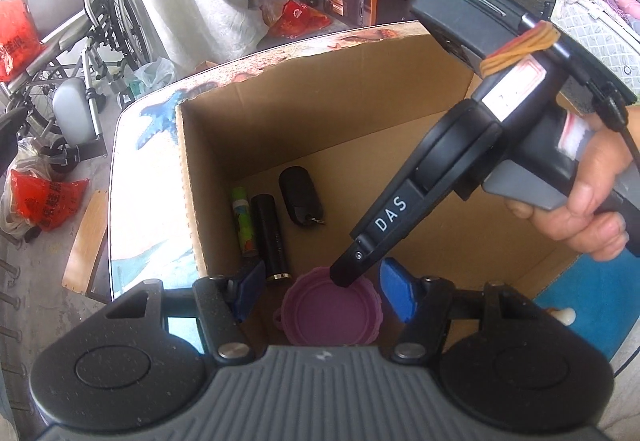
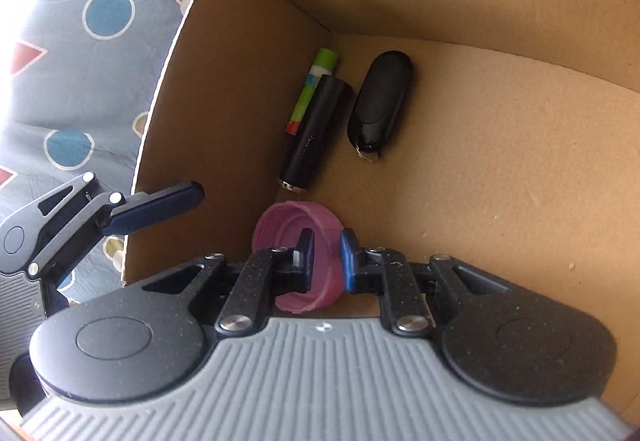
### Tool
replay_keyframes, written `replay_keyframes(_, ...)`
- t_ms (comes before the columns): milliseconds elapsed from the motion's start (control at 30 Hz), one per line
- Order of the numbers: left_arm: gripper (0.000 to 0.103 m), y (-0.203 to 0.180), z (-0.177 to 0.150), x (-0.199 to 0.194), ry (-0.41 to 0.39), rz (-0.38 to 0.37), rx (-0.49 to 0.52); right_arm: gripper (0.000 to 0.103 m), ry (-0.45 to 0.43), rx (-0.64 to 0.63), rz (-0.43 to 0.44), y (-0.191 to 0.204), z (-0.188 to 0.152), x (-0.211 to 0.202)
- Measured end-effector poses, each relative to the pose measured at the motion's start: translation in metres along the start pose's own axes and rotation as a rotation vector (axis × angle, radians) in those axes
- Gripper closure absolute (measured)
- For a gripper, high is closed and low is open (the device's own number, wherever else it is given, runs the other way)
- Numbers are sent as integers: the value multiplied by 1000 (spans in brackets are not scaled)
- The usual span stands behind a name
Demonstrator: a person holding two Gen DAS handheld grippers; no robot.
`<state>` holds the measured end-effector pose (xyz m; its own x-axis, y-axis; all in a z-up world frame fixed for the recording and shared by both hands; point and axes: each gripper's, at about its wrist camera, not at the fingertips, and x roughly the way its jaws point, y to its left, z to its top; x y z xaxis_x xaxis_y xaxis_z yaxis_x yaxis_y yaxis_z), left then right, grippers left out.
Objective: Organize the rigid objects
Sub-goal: 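Carry the pink bowl with the right gripper into the box and release, then move the open right gripper to the black electrical tape roll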
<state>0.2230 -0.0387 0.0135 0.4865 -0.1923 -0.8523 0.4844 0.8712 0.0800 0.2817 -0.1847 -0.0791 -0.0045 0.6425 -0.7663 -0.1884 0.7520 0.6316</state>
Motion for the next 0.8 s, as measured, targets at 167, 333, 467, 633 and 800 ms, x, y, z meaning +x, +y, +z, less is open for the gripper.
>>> replay_keyframes(167,38,1,-4,-21,-60,-20,-35,59,-97,11,48,4,-9,-26)
replay_keyframes(333,37,-8,-21,-64,-166,-50,-56,58,-235,-14,77,16,-38,-77)
replay_keyframes(467,32,-17,-44,-96,-249,-53,-54,55,-356,-53,62,25,-84,-121)
replay_keyframes(633,28,-33,-85,-119,-301,-37,-74,54,-496,-106,27,32,-164,-166)
replay_keyframes(800,23,-42,-121,-116,-286,-40,-110,53,-576,-117,41,32,-240,-168)
